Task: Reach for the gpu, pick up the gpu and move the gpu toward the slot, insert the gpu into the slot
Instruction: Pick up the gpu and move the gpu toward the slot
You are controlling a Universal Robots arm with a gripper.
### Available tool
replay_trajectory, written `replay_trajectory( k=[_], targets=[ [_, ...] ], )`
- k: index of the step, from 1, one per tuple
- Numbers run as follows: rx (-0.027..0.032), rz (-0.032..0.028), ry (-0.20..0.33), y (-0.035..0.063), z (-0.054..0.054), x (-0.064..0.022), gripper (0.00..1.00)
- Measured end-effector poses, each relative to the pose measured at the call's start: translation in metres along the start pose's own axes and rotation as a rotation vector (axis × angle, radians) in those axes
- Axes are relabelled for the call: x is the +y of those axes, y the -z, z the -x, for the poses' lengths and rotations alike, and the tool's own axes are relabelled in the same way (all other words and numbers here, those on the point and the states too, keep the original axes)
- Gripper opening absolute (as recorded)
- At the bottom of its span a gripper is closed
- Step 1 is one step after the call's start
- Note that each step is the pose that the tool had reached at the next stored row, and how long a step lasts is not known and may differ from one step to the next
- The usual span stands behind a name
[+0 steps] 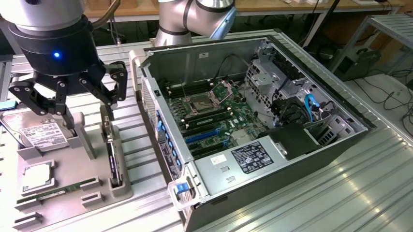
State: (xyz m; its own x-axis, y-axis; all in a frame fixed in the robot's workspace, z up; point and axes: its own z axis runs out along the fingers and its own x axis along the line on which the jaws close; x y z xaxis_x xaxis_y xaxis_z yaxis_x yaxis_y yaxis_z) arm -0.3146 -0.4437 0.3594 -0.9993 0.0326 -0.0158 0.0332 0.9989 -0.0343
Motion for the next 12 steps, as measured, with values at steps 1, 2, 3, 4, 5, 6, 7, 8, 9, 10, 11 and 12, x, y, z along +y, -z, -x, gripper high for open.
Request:
replay_trajectory(
  k=[1, 2, 3, 4, 5, 6, 7, 8, 9, 10, 11, 12],
  targets=[
    [0.0000, 0.0000, 0.000, -0.0010, 0.0000, 0.0000, 0.66],
    [-0.0001, 0.0000, 0.001, -0.0017, 0.0000, 0.0000, 0.66],
    [-0.0002, 0.0001, 0.001, -0.0024, 0.0000, 0.0001, 0.66],
    [-0.0001, 0.0000, 0.001, -0.0032, 0.0000, 0.0001, 0.66],
    [-0.0001, 0.0001, 0.001, -0.0038, 0.0000, 0.0001, 0.66],
    [-0.0002, 0.0001, 0.001, -0.0044, 0.0000, 0.0001, 0.66],
    [-0.0002, 0.0001, 0.001, -0.0049, -0.0001, 0.0002, 0.66],
    [-0.0001, 0.0000, 0.001, -0.0055, -0.0001, 0.0002, 0.66],
    [-0.0001, 0.0000, 0.002, -0.0060, -0.0001, 0.0002, 0.66],
    [-0.0001, 0.0001, 0.002, -0.0067, -0.0001, 0.0002, 0.66],
    [-0.0001, 0.0001, 0.002, -0.0072, -0.0001, 0.0002, 0.66],
    [-0.0001, 0.0000, 0.002, -0.0079, -0.0001, 0.0003, 0.66]
  ],
)
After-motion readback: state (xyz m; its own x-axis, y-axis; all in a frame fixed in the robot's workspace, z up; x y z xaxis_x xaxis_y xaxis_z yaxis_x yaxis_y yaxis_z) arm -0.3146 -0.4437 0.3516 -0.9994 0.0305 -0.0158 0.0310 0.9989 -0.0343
